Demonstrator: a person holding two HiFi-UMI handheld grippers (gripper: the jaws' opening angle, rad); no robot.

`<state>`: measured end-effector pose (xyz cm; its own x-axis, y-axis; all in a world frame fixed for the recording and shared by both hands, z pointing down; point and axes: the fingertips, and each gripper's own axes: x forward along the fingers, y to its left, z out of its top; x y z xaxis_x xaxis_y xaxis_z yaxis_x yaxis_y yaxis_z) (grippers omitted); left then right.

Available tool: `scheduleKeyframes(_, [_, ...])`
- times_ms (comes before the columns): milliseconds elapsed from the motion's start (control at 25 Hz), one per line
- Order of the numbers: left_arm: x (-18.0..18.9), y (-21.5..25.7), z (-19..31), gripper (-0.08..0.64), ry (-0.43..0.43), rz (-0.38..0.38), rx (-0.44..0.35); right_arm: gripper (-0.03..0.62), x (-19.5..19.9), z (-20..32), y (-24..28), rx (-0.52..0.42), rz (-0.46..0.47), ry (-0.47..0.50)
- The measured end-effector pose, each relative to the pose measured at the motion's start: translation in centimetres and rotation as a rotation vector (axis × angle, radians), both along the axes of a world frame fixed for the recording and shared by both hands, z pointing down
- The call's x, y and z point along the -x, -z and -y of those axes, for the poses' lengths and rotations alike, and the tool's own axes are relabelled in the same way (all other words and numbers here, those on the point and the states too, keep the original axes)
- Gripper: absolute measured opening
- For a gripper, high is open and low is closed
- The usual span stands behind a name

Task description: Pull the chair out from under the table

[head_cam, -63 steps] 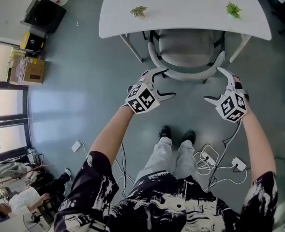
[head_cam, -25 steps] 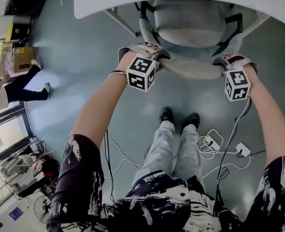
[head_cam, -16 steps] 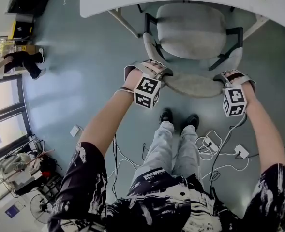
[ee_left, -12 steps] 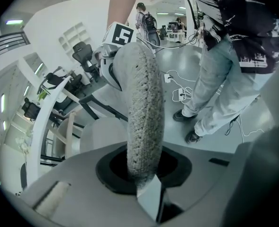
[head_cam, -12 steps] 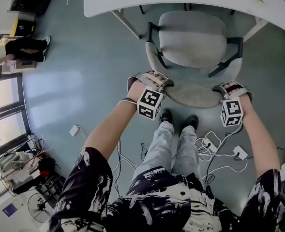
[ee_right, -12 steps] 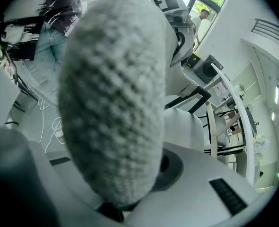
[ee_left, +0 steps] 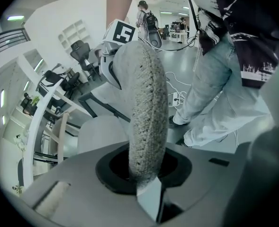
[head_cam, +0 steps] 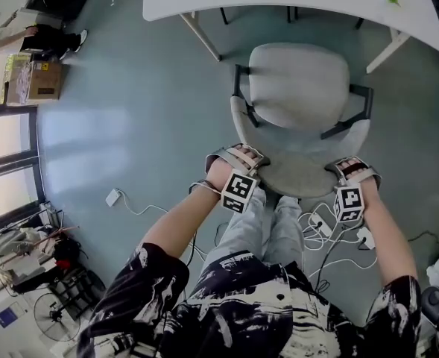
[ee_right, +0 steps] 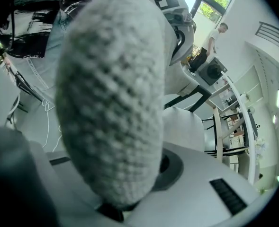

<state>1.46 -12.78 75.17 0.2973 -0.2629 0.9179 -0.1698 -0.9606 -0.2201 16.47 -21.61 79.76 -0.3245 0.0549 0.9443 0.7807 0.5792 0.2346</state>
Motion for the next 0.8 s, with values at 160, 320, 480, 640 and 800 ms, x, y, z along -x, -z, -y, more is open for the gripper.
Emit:
scheduleKeyframes(160, [-1.7,-0.1,-3.0,0.066,0.002,0.009,0.01,0.063,-1.8,-3.1,-0.1,-0.008,-0.002,-0.012])
scheduleKeyframes(320, [-3.5,-0.2,-5.7,0.066,-0.003,0.014,0.02,0.063,-3.7,-6.0,-0.2,-0.007,-0.002,-0.022])
scheduleKeyframes(480, [-5.2,-0.2,-8.1,0.066,-0.017,0.007,0.036,0.063,-5.5,-8.5,-0.3,-0.005,-0.009,-0.021])
scheduleKeyframes(640, [-6.3,-0.3,-10.0,0.066,-0.015,0.009,0.038,0.063,-6.7,-10.4,-0.4,-0.014,-0.008,-0.021])
scheduleKeyframes(800, [-7.1,-0.3,-11.2,0.066,0.001,0.01,0.044,0.063,-7.5,-11.5,-0.4,-0.016,-0.007,-0.01])
